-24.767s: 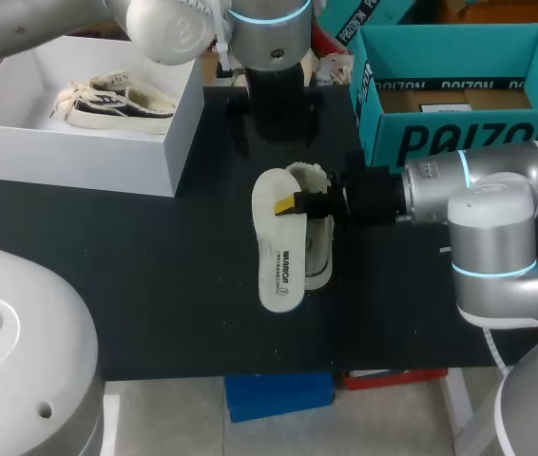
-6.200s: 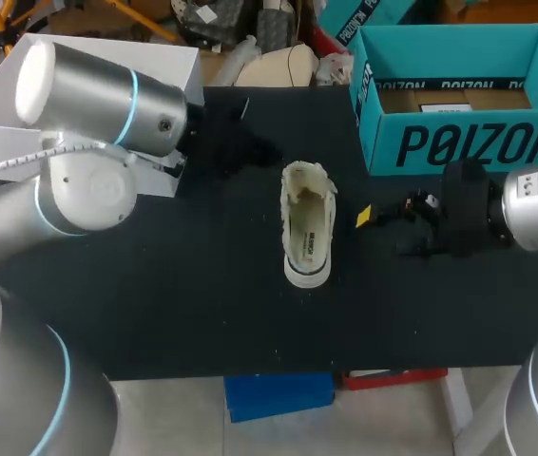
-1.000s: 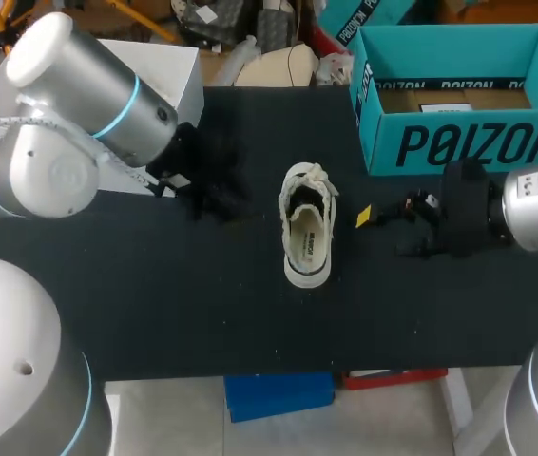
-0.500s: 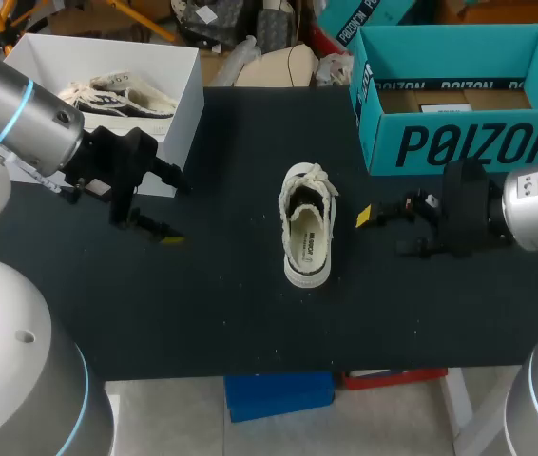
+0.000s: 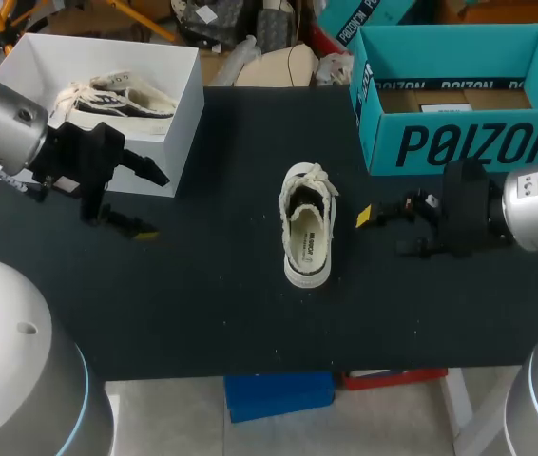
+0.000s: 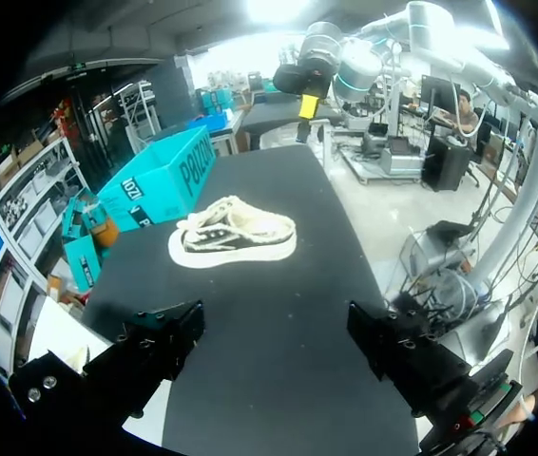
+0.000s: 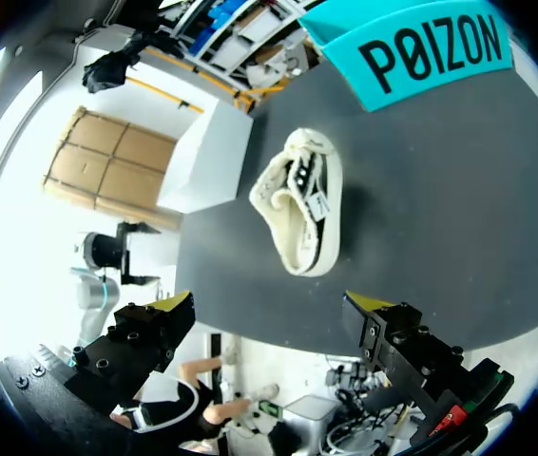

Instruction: Take the shoe out of the shoebox, open the shoe tongue, remove and reinsert the insole, then place the shoe into the shoebox

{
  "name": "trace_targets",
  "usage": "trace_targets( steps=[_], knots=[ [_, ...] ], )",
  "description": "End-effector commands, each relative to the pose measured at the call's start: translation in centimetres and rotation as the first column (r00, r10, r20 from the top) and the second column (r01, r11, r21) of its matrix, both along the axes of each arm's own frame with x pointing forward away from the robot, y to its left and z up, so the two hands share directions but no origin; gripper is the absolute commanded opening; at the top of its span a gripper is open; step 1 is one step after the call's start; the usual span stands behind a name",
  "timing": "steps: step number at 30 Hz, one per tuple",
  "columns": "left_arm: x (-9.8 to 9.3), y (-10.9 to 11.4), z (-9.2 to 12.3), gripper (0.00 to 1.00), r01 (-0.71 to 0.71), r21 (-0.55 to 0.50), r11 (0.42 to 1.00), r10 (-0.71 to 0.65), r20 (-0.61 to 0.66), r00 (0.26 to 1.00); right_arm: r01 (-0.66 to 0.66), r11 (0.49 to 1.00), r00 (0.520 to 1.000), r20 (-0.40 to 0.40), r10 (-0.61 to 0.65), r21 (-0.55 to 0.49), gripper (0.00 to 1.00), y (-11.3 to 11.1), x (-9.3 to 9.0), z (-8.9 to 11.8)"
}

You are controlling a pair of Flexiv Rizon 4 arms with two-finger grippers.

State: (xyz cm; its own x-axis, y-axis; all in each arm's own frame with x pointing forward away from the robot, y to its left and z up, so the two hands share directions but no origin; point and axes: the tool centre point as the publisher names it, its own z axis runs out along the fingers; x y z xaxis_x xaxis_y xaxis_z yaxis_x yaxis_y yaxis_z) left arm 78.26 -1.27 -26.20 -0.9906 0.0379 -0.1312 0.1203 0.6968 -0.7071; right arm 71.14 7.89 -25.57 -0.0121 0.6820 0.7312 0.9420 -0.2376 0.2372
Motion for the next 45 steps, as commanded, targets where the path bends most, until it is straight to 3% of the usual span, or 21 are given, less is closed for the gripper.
trace_targets(
  steps=[1,9,12,15,30,34,45],
  knots=[
    [-0.1,0.1,0.0,1.00,0.000,0.001,1.000,0.000,0.002,1.000,-0.052,0.996,0.999,-0.008,0.052,-0.068,1.00,-0.2,1.3,0.7],
    [-0.1,0.1,0.0,1.00,0.000,0.001,1.000,0.000,0.002,1.000,-0.215,0.912,0.973,-0.158,0.169,-0.349,1.00,0.7,6.5,1.8],
    [-0.1,0.1,0.0,1.00,0.000,0.001,1.000,0.000,0.002,1.000,-0.278,0.827,0.951,-0.259,0.167,-0.488,1.00,1.3,8.1,1.7],
    [-0.1,0.1,0.0,1.00,0.000,0.001,1.000,0.000,0.002,1.000,-0.351,0.682,0.923,-0.358,0.139,-0.642,1.00,1.9,9.2,1.5],
    [-0.1,0.1,0.0,1.00,0.000,0.001,1.000,0.000,0.002,1.000,-0.351,0.682,0.923,-0.358,0.139,-0.642,1.00,1.9,9.2,1.5],
    [-0.1,0.1,0.0,1.00,0.000,0.001,1.000,0.000,0.002,1.000,-0.375,0.640,0.910,-0.399,0.115,-0.671,1.00,2.1,10.5,0.5],
    [-0.1,0.1,0.0,1.00,0.000,0.001,1.000,0.000,0.002,1.000,-0.260,0.688,0.926,-0.378,-0.021,-0.677,1.00,2.0,11.6,-2.3]
  ],
)
